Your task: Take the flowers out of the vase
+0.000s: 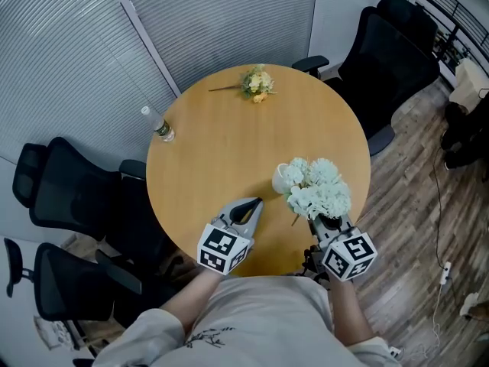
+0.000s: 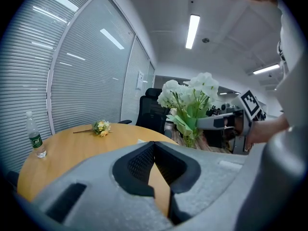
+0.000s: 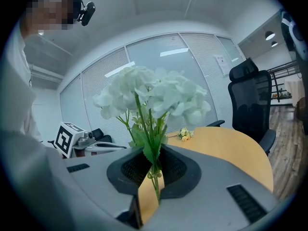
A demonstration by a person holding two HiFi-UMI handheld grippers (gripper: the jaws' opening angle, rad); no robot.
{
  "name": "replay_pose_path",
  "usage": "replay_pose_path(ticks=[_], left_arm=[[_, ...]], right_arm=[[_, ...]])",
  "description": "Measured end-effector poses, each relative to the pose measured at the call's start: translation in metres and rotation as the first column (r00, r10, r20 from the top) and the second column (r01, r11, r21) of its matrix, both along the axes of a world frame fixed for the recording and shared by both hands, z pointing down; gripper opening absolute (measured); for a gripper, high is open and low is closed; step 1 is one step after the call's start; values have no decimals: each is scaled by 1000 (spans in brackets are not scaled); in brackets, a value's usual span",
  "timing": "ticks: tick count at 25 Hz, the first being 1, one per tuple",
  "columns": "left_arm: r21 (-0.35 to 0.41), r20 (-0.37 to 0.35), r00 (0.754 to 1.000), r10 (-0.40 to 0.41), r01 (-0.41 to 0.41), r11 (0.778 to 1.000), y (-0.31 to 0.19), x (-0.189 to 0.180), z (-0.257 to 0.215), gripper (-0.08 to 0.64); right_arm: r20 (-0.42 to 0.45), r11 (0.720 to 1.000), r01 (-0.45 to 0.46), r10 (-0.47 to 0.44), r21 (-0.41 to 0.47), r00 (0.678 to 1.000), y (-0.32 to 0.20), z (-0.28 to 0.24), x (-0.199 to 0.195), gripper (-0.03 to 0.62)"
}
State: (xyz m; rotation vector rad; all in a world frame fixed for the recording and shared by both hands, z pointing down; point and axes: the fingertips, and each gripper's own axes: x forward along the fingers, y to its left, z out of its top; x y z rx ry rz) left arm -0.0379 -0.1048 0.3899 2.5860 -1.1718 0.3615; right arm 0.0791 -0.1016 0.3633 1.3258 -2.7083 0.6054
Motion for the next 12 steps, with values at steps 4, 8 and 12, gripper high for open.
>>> replay_pose_path(ticks=[4,8,12], left_arm=[[-4,-1,1000,-2,2,1000,-1,-1,0,9],[-4,-4,1000,-1,1,1000,0,1,0,9],[-2,-8,1000,4,-4,1000,2,3,-2,9]], right_arm=[[-3,1000,3,-3,1,1000,1,0,0,43],[-2,1000,1,-1,-2,1000,1,0,1,43],[-6,1000,5,-5,0,1000,2,-2,1,43]])
